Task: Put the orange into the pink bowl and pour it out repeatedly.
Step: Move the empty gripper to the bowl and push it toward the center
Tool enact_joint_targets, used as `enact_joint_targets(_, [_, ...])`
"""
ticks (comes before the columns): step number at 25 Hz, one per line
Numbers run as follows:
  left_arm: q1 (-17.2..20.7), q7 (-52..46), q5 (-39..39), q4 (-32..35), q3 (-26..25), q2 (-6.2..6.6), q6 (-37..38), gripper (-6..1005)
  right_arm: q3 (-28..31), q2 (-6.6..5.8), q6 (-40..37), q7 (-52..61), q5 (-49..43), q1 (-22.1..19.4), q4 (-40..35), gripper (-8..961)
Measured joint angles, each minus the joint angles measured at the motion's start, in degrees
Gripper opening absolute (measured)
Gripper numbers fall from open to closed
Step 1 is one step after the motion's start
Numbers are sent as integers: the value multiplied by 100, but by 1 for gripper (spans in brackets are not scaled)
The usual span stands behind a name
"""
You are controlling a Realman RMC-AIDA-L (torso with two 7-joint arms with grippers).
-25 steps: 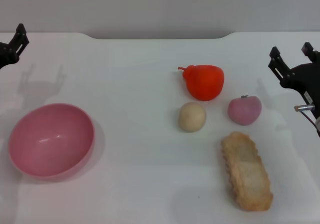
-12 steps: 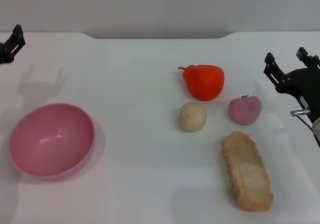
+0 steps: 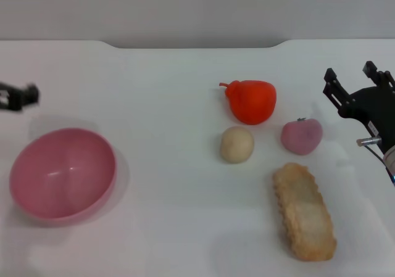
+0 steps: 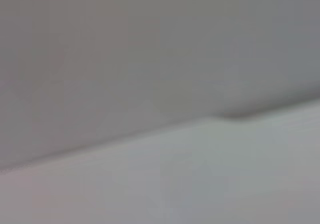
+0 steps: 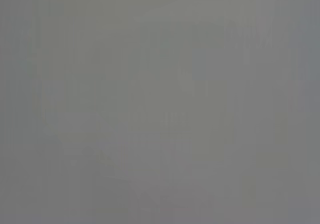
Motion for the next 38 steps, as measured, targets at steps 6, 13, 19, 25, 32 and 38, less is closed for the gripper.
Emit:
enact_joint_targets(6, [-174, 128, -249, 55, 132, 2, -942, 796, -29, 0, 2, 0, -6, 10, 15, 794])
enact_joint_targets(13, [-302, 137, -143, 71, 145, 9, -1505, 796, -27, 0, 2, 5, -6, 21, 7, 795])
enact_joint_targets(19, [-421, 131, -150, -310, 121, -2, -1504, 787, -27, -6, 3, 8, -6, 55, -12, 794])
enact_joint_targets(25, [-620, 73, -243, -923, 193, -20, -1383, 766, -27, -9, 2, 18, -6, 71, -19, 795])
enact_joint_targets(32, [-747, 71, -290, -1177, 158, -20, -1275, 742, -27, -9, 2, 27, -6, 88, -48, 794])
enact_joint_targets(38, [-829, 59, -301, -1279, 103, -17, -1294, 722, -27, -9, 1, 30, -6, 95, -91, 794])
